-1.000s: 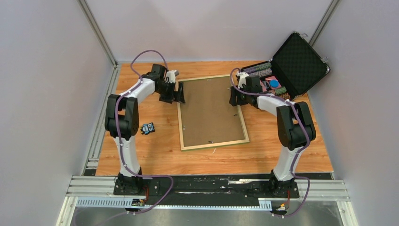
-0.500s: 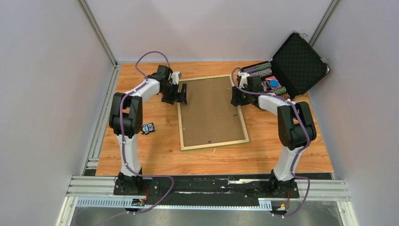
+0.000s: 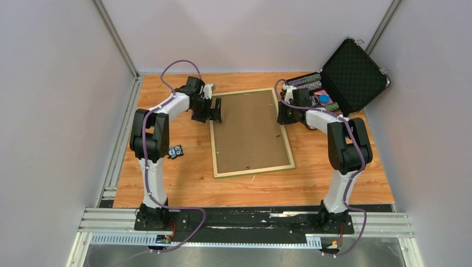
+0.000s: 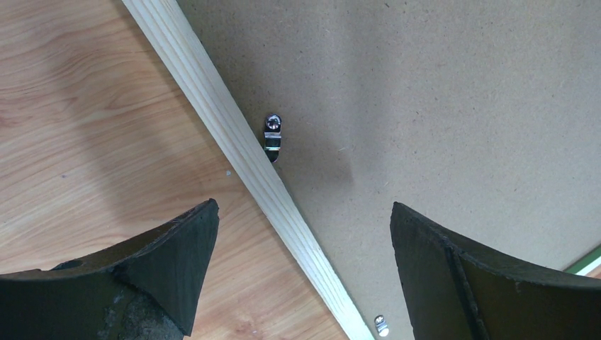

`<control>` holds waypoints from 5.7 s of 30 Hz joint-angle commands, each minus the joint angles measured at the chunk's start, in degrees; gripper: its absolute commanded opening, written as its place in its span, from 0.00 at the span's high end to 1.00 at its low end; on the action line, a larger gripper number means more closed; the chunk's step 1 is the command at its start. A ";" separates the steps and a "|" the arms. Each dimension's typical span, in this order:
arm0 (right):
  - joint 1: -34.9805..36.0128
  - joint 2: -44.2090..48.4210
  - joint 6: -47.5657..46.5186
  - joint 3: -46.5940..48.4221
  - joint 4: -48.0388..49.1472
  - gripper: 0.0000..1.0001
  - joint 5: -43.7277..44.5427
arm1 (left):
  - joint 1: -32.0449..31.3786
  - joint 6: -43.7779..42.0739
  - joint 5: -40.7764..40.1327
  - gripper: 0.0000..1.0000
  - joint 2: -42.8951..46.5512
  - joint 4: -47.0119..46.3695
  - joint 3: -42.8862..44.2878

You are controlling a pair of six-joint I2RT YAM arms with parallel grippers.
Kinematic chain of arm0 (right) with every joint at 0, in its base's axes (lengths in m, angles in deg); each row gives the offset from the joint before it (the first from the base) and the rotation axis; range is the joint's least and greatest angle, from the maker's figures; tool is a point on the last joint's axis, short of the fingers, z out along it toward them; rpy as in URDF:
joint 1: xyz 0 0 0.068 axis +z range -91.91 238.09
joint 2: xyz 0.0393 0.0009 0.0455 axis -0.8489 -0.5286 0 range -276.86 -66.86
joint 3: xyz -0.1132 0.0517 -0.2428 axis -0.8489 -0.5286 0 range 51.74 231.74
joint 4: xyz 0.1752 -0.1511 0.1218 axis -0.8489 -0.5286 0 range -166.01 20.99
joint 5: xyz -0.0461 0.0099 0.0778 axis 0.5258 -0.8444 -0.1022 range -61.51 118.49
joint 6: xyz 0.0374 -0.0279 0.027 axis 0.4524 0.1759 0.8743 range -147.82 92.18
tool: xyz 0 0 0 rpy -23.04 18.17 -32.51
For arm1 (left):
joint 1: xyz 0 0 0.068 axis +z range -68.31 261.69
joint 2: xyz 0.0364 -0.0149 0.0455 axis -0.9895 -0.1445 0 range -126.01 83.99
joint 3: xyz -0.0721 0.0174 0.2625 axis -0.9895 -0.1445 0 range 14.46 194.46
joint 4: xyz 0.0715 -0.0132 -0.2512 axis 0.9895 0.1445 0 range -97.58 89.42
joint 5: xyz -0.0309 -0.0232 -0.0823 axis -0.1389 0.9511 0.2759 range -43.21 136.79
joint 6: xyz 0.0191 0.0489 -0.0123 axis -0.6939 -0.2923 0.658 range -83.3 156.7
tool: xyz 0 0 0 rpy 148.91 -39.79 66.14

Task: Put the photo into the frame
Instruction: Install the photo frame at the center of the board.

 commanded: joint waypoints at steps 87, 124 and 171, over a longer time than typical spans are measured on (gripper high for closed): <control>-0.21 3.72 -2.31 -2.65 -7.96 1.00 -2.56 | -3.81 -22.13 -14.23 0.84 -7.35 10.51 10.49; -0.21 2.70 -2.64 -2.12 -8.68 1.00 -2.73 | -6.91 -28.57 -18.41 0.31 -0.77 -0.08 2.52; -0.38 3.12 -3.24 -2.82 -7.54 1.00 -5.39 | -16.88 -17.73 -14.17 0.10 19.30 1.03 -25.23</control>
